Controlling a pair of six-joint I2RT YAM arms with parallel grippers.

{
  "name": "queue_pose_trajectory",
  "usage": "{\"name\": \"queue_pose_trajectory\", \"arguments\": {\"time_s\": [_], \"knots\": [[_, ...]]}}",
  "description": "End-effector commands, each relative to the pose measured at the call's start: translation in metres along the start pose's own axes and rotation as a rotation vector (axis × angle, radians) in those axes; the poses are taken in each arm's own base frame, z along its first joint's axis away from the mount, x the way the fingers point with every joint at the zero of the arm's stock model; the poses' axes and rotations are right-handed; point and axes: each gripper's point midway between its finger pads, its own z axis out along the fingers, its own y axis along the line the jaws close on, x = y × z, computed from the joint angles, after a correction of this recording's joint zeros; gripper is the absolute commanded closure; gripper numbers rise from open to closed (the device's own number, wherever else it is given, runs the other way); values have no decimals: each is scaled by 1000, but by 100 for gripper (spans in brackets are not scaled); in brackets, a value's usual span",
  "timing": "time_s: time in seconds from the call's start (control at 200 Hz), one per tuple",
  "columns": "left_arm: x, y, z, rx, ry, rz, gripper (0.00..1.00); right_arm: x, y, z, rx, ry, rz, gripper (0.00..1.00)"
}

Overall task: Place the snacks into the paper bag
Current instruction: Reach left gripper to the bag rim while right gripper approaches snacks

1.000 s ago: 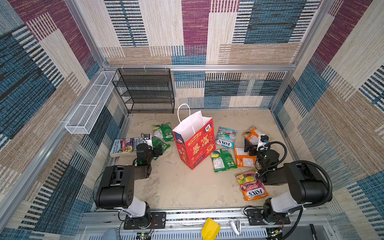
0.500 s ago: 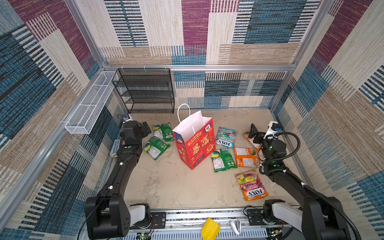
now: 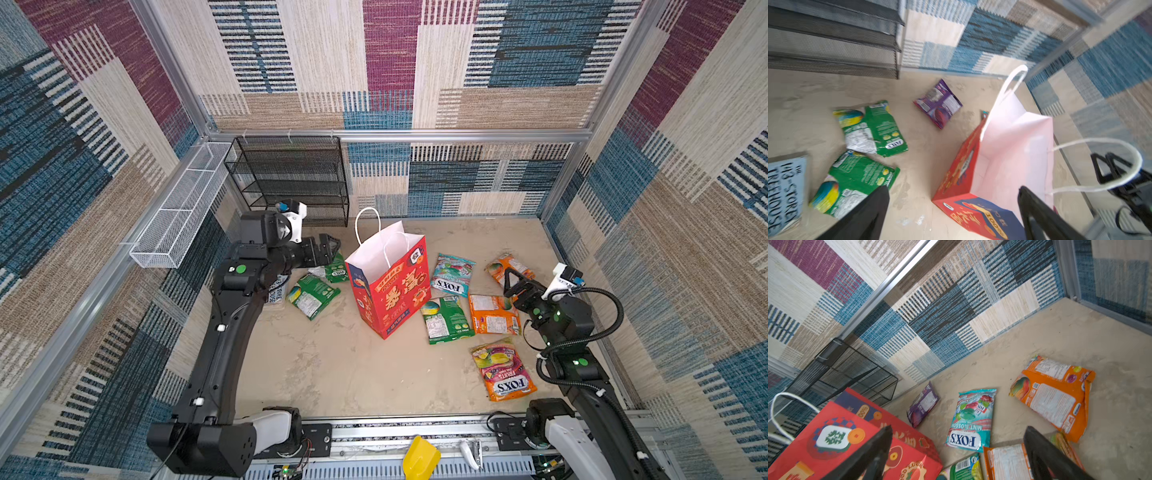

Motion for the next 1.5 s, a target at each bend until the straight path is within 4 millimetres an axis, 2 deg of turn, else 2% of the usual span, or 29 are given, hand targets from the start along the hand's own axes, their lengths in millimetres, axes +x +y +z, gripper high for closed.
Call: {"name": "queue_pose_trajectory", "arguments": {"time_s": [0.0, 0.095, 0.155, 0.245, 0.336, 0.506, 0.616, 0.761, 0.891, 0.972, 1.047, 1.152, 1.237, 1.317, 1.412, 1.497], "knots": [[26, -30, 20, 103, 161, 171, 0, 18, 14, -13, -82, 96, 20, 0], [24, -37, 35, 90, 186, 215, 1, 22, 14, -25, -77, 112, 1, 0], [20, -33, 44, 58, 197, 216, 3, 27, 11, -30, -63, 130, 2, 0], [12, -20, 57, -20, 211, 208, 7, 24, 17, -43, -91, 110, 2, 0], [5, -14, 68, -59, 212, 186, 13, 27, 25, -46, -137, 122, 7, 0], [3, -21, 86, -32, 252, 199, 18, 25, 35, -46, -187, 130, 5, 0], [8, -22, 94, -23, 286, 194, 25, 22, 38, -47, -190, 123, 1, 0], [19, -19, 105, -38, 323, 176, 39, 17, 44, -52, -218, 107, 20, 0], [19, -21, 108, -38, 326, 146, 53, 14, 51, -59, -255, 85, 28, 0], [19, -23, 107, -47, 324, 110, 69, 18, 45, -56, -221, 108, 29, 0], [20, -23, 101, -69, 324, 42, 89, 22, 37, -51, -177, 138, 33, 0], [24, -31, 87, -51, 320, -32, 100, 32, 26, -46, -116, 187, 49, 0], [27, -20, 73, -133, 294, -73, 100, 41, 14, -41, -54, 227, 79, 0], [31, -7, 62, -215, 260, -114, 100, 53, -5, -37, 37, 260, 132, 0], [38, -12, 61, -172, 243, -128, 100, 65, -28, -35, 159, 291, 196, 0], [44, -14, 61, -153, 243, -137, 100, 77, -63, -41, 367, 301, 290, 0]]}}
